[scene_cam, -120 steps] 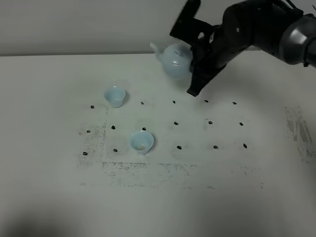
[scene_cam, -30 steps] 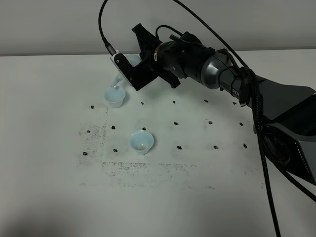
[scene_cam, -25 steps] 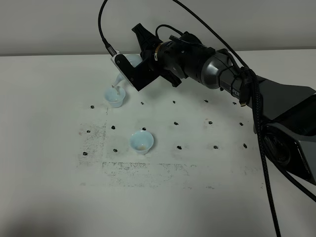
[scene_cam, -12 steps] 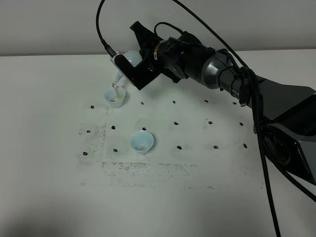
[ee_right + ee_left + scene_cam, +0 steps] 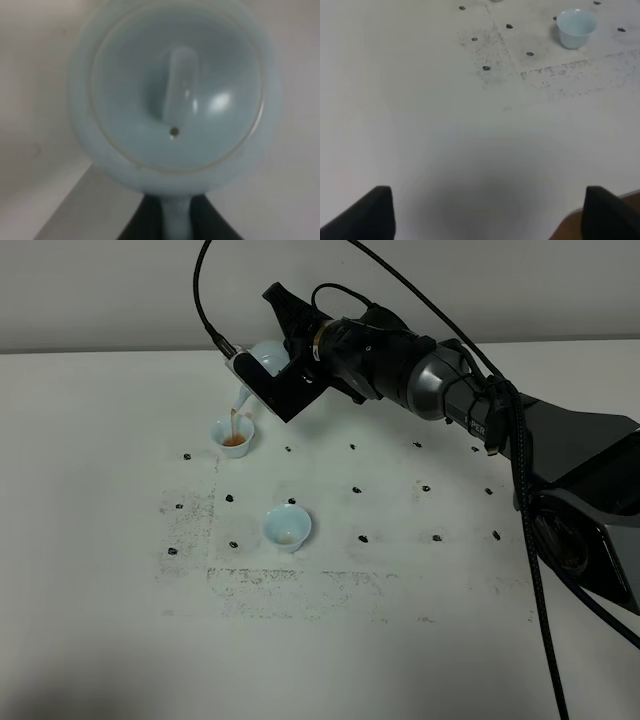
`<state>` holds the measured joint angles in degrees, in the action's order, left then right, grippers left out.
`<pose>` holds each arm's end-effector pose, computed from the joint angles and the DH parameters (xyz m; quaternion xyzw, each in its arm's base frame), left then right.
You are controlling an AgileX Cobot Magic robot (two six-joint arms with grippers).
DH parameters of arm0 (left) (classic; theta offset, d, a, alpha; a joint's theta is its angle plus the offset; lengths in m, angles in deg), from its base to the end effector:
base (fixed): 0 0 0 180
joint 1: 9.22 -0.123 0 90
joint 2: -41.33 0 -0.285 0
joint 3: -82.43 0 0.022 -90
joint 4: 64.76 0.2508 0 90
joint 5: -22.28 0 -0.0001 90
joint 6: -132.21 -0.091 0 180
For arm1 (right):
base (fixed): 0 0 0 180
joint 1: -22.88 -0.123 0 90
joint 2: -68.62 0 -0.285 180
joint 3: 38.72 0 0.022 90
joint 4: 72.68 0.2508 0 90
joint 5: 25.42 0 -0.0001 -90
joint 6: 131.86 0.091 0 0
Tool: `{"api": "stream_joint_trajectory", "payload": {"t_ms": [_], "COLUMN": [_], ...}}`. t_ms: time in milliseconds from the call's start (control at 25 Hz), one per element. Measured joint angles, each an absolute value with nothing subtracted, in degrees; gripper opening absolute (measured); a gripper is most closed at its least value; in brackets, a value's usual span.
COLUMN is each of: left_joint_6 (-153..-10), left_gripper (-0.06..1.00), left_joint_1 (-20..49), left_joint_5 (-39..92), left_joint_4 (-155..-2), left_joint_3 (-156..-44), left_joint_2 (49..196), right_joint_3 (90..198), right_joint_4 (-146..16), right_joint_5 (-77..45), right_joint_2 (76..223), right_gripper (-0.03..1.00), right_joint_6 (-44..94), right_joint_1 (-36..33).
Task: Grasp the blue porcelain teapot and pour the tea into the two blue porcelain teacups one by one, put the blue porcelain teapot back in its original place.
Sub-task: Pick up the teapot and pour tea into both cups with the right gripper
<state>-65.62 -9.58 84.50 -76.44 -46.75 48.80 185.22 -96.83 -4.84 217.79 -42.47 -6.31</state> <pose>-0.0032 -0.0163 0.2657 0.1346 0.8532 -0.0224 0.5034 0.5014 0.2651 0.1738 -0.8238 0.3147 -0.3604 0.3039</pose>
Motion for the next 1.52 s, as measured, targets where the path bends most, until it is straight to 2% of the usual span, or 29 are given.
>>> {"api": "stream_joint_trajectory", "payload": {"t_ms": [1520], "left_joint_6": [-65.62], "left_gripper": [0.72], "left_joint_1": [-9.58], "left_joint_5": [84.50], "left_joint_4": [-76.44], "left_joint_3": [-46.75], "left_joint_2": [48.80], "right_joint_3": [185.16], "right_joint_4": [-101.93], "right_joint_5": [-7.02], "right_joint_2": [217.79], "right_gripper": [0.04], "right_joint_6": [-44.55], "right_joint_1": [-6.31]}}
